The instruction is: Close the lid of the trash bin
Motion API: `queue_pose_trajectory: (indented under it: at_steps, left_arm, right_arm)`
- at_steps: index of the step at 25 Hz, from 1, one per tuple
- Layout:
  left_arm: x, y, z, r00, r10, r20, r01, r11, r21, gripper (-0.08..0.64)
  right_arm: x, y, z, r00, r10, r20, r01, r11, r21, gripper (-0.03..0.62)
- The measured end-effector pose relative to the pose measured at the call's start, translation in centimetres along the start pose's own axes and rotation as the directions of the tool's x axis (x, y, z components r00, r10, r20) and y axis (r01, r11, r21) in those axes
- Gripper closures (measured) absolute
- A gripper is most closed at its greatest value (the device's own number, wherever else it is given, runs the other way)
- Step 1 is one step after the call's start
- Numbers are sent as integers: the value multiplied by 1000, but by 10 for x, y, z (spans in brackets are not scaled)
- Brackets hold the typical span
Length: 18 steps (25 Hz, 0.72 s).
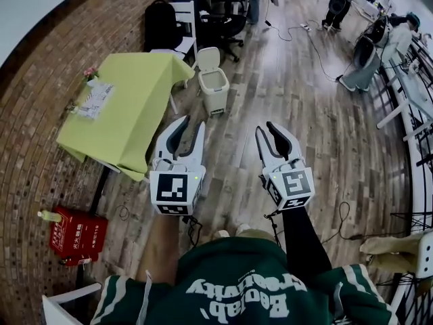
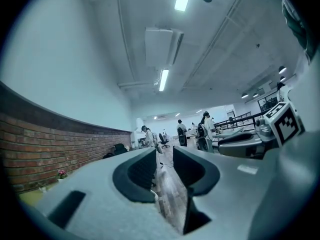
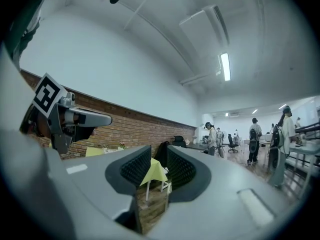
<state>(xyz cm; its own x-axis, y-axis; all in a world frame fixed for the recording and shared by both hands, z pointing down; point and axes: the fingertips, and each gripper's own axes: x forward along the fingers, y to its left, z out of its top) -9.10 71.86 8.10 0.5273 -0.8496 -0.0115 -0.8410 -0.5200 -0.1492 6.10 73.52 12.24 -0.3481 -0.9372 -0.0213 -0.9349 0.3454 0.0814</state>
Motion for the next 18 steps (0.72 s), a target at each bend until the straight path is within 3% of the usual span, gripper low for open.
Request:
queue_pose_trajectory:
  at_steps: [9, 18]
  left_arm:
    - [-3, 12, -10, 1000, 7, 2, -7, 1000, -4, 459]
    - [35, 25, -19, 1000, 21, -2, -21, 1000, 10, 466]
  right_arm:
    - [2, 2, -10, 1000, -29, -4, 29, 999, 14, 482]
    - [38, -21, -19, 1000, -25, -3, 25, 1000, 16, 483]
